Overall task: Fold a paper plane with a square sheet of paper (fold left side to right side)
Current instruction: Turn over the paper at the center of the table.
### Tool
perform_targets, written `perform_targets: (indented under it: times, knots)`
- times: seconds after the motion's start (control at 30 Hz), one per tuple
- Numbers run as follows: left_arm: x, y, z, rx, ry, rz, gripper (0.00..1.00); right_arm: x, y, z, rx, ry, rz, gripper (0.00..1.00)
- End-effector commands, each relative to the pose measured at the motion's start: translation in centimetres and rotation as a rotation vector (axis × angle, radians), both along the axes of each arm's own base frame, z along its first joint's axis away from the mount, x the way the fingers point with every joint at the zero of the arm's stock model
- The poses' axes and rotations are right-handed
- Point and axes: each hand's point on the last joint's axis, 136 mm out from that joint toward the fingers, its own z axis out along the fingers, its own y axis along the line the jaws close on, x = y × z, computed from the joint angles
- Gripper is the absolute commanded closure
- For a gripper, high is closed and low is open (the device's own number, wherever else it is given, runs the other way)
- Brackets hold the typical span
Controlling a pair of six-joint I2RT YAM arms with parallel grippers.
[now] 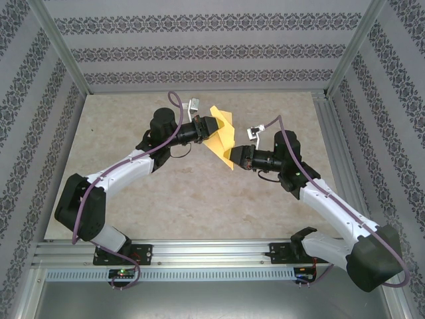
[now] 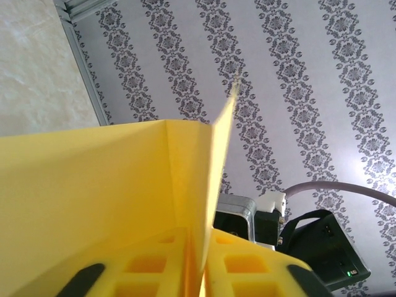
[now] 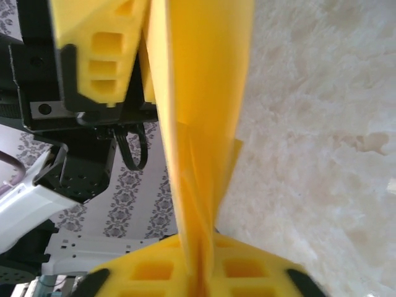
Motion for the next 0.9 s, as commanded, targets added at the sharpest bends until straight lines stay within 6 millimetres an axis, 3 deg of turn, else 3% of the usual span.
perform_targets:
  times: [0.0,0.17,0.33,0.47,0.53,0.63,0.73,0.87]
  knots:
    - [-0.3,0.3,2.0,-0.002,-0.066,0.008,0.77,0.4,-0.6,0.5,-0.043,-0.043,-0.028,0.99]
    - [0.3,2.9,1.1,0.057,-0.050,0.074,0.58,0.5,-1.8,-1.8,-0.199,-0.039,-0.059,1.00]
    - [0.5,8.7,-0.8,0.177,-0.006,0.205,0.39,0.6,-3.9,-5.4,-0.480,-0.031,-0.091,1.00]
    - [0.0,14.3,-2.4,0.322,0.042,0.355,0.32,0.9,-6.7,-8.7,-0.907,-0.077,-0.130,1.00]
    - [-0.6,16.8,-3.1,0.419,0.063,0.433,0.31,1.0,-8.2,-10.3,-1.200,-0.111,-0.128,1.00]
    - [-1.5,20.3,-4.0,0.594,0.092,0.554,0.29,2.1,-9.5,-11.2,-1.602,-0.192,-0.124,1.00]
    - [-2.2,22.6,-4.2,0.677,0.100,0.636,0.28,3.3,-9.0,-11.5,-1.917,-0.292,-0.107,1.00]
    - [-2.7,23.5,-4.4,0.704,0.100,0.668,0.27,4.8,-7.1,-11.7,-2.079,-0.387,-0.117,1.00]
